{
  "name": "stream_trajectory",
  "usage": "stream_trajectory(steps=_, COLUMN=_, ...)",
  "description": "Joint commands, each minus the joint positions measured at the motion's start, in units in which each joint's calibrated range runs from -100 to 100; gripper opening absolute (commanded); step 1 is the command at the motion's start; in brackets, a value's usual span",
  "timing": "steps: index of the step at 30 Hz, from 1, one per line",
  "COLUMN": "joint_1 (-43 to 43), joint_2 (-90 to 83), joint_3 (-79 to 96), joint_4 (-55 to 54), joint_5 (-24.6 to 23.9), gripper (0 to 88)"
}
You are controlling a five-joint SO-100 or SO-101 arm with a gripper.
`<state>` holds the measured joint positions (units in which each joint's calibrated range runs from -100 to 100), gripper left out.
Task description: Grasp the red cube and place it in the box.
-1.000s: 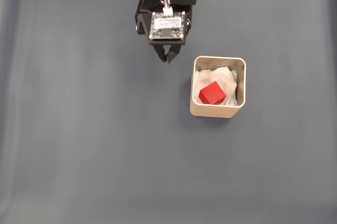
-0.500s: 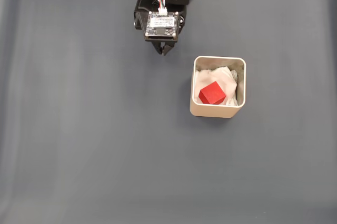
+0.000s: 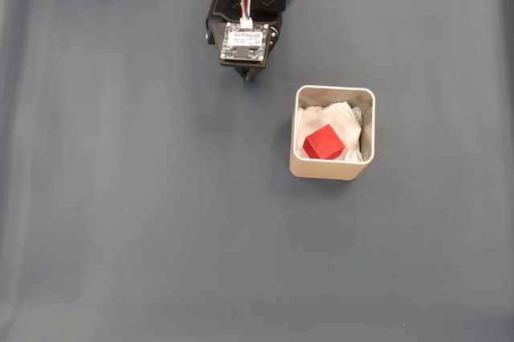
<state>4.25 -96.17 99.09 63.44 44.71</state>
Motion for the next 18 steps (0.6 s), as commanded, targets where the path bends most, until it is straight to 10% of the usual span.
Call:
stream_trajectory(steps=1, joint_1=-1.4, joint_2=-1.7, joint_3=0.7, joint_4=4.5, joint_5=-0.6, gripper=0.1)
stream_trajectory(steps=18, joint_1=-1.4, joint_2=-3.7, joint_3=0.7, joint_4=12.7, joint_5=2.0, gripper=0.4)
